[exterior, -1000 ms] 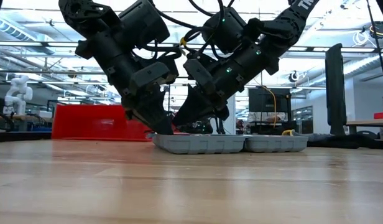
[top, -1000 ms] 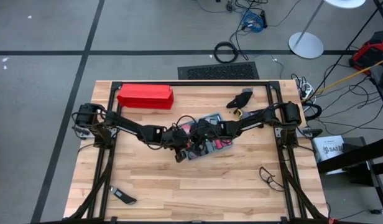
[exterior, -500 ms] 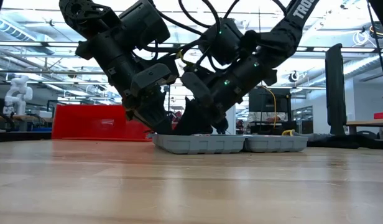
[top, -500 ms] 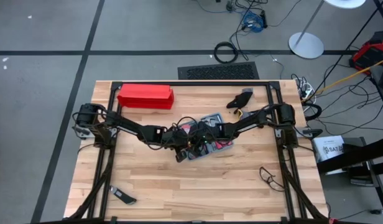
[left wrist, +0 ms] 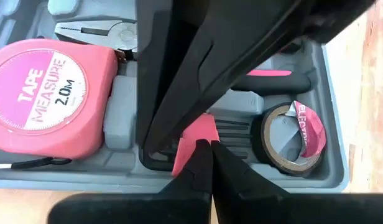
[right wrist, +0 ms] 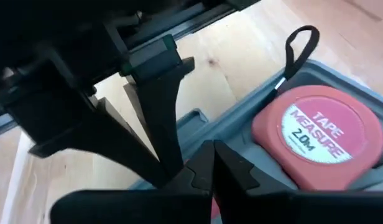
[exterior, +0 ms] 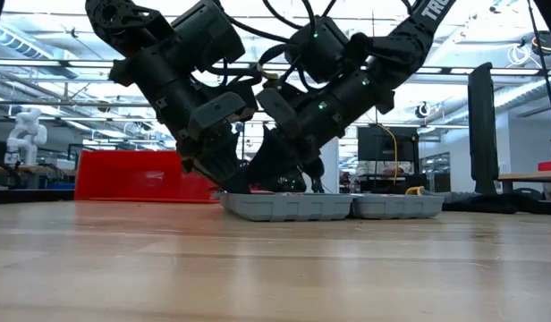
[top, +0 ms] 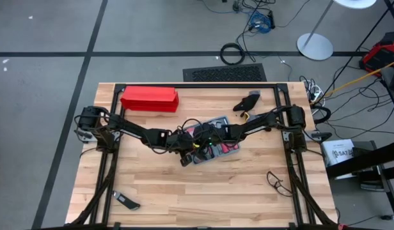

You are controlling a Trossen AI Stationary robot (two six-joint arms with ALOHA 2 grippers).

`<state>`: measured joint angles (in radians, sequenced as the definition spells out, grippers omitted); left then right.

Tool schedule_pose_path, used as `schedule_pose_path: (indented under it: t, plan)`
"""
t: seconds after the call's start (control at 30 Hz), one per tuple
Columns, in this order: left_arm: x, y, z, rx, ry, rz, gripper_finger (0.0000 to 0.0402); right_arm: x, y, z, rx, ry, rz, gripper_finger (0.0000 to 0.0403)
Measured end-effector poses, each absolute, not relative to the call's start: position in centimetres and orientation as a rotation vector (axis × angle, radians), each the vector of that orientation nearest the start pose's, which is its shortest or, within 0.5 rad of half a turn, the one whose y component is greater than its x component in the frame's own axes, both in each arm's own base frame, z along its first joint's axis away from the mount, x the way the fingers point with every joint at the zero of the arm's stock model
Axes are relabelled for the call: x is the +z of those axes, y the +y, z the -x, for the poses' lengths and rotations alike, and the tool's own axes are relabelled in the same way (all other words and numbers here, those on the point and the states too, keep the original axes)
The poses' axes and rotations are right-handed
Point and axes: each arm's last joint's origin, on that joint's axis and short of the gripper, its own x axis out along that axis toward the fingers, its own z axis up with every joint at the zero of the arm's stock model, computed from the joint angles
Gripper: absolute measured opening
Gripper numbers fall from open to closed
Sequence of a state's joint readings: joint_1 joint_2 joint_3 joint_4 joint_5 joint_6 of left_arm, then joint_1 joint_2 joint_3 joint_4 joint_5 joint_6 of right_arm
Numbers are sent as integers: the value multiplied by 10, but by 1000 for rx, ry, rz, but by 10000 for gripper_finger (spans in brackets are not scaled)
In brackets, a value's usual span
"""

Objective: Prefit tool cases
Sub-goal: Put the orange hex key set into the gray pre-fit tool case

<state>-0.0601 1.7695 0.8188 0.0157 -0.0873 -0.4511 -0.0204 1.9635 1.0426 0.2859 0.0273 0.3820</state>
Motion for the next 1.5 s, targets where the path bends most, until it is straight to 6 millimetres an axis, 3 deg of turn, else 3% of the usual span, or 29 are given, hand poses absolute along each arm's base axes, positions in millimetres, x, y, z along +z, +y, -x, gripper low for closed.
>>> schedule_pose_path:
  t: [0.43,0.7,0.97,1.07,1.5]
  plan:
    - [120,-16,-320,229,909,339,0,108,-11,-393,-198,735,-374,0]
    - [120,-17,-320,228,910,336,0,138,-2,-398,-154,641,-339,0]
    - [119,-17,-319,230,915,337,0,105,-6,-400,-186,716,-357,0]
    - [119,-17,-319,232,920,337,0,102,-7,-399,-193,746,-360,0]
    - [119,-17,-319,230,920,334,0,139,-6,-385,-204,766,-318,0]
